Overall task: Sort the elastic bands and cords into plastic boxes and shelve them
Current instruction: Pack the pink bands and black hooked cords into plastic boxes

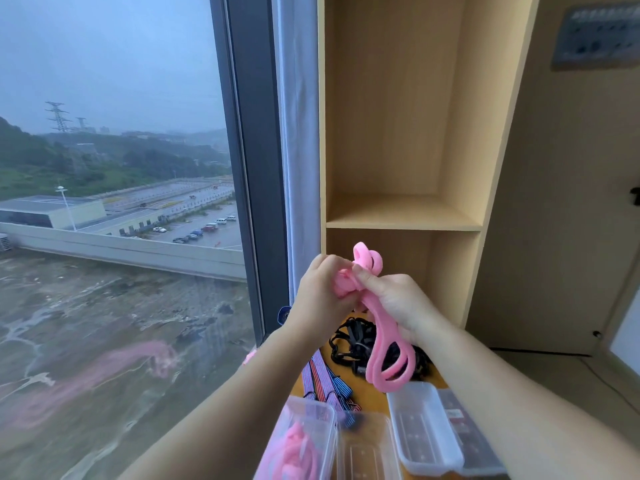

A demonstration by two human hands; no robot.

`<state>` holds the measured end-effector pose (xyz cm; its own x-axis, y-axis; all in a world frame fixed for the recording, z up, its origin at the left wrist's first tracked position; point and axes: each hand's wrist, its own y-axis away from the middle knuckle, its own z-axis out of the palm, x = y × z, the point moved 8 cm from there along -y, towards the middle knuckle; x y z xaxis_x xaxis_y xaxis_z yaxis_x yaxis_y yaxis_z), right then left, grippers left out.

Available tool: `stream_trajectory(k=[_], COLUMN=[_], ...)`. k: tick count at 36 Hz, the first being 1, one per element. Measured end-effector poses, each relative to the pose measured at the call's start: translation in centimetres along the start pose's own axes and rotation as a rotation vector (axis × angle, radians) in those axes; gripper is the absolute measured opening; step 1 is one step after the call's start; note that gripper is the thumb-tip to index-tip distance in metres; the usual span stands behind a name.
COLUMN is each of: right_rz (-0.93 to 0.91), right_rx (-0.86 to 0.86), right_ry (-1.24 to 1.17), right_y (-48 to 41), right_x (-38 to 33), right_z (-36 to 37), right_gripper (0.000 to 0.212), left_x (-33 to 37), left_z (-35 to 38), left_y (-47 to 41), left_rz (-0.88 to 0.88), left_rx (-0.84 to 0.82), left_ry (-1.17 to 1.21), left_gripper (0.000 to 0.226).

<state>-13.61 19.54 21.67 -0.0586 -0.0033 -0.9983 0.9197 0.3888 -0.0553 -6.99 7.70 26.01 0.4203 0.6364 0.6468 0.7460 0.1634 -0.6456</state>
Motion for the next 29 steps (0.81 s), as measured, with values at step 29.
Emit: stream_trajectory(k=[29], right_rz=[-0.069], right_rx=[-0.099], right_ry=[-0.212], right_y=[0.9], right_x=[0.0], right_z=[1.9], right_gripper=[0.06], left_x=[-1.9], left_z=[0.2], left_y=[0.8], left_rz=[-0.12], left_rx=[-0.152], left_ry=[0.25], left_gripper=[0.057])
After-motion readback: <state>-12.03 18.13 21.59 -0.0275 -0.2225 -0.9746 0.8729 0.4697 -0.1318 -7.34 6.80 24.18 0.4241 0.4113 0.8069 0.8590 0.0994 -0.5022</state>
